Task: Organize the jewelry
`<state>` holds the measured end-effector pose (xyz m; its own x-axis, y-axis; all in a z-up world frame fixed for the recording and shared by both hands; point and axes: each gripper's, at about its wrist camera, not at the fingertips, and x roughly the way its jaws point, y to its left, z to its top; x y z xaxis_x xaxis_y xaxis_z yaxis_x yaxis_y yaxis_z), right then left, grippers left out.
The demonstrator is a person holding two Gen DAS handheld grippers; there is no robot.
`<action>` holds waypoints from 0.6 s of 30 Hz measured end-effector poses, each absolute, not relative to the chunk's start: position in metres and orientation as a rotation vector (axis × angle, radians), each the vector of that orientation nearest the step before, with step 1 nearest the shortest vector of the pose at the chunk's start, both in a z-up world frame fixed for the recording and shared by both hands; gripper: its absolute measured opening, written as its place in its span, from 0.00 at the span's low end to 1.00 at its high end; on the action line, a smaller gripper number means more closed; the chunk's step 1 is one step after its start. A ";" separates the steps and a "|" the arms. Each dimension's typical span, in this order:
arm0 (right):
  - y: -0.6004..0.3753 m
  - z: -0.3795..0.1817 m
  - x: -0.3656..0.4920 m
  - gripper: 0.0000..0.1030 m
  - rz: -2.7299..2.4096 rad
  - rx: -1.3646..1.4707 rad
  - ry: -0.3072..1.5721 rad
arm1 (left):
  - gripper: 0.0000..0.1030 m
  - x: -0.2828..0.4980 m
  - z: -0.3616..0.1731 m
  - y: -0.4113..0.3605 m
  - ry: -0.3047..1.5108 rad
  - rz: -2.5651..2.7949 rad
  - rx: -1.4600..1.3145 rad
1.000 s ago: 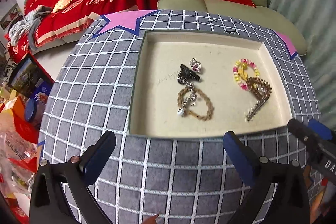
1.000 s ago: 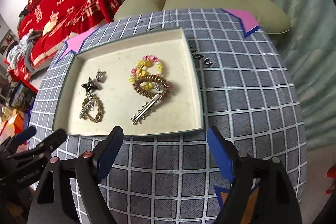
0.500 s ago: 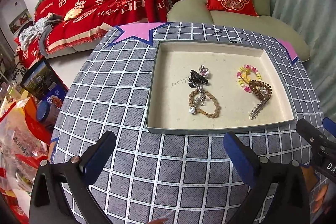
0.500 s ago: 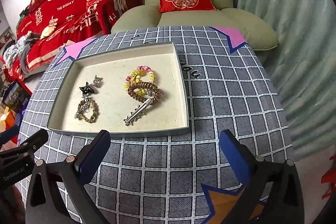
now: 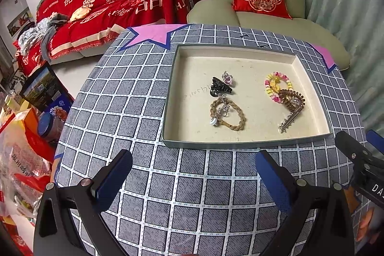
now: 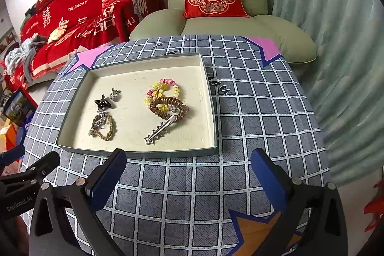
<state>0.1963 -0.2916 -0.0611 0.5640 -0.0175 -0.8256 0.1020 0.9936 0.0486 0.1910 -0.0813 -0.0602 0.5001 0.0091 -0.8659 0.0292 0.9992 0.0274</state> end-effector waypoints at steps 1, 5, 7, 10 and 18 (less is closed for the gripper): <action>-0.292 -0.061 0.196 1.00 -0.070 0.096 0.969 | 1.00 0.191 -0.060 -0.081 1.047 -0.012 0.041; -0.291 -0.060 0.196 1.00 -0.070 0.095 0.968 | 1.00 0.190 -0.059 -0.081 1.045 -0.013 0.042; -0.291 -0.059 0.195 1.00 -0.070 0.093 0.967 | 1.00 0.190 -0.059 -0.082 1.046 -0.015 0.041; -0.291 -0.057 0.195 1.00 -0.070 0.093 0.967 | 1.00 0.189 -0.058 -0.082 1.046 -0.015 0.042; -0.291 -0.054 0.194 1.00 -0.071 0.091 0.963 | 1.00 0.187 -0.057 -0.082 1.042 -0.015 0.042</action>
<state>0.1941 -0.2909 -0.0539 0.5689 -0.0200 -0.8221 0.1007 0.9939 0.0455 0.1868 -0.0824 -0.0568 0.5043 0.0081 -0.8635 0.0322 0.9991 0.0281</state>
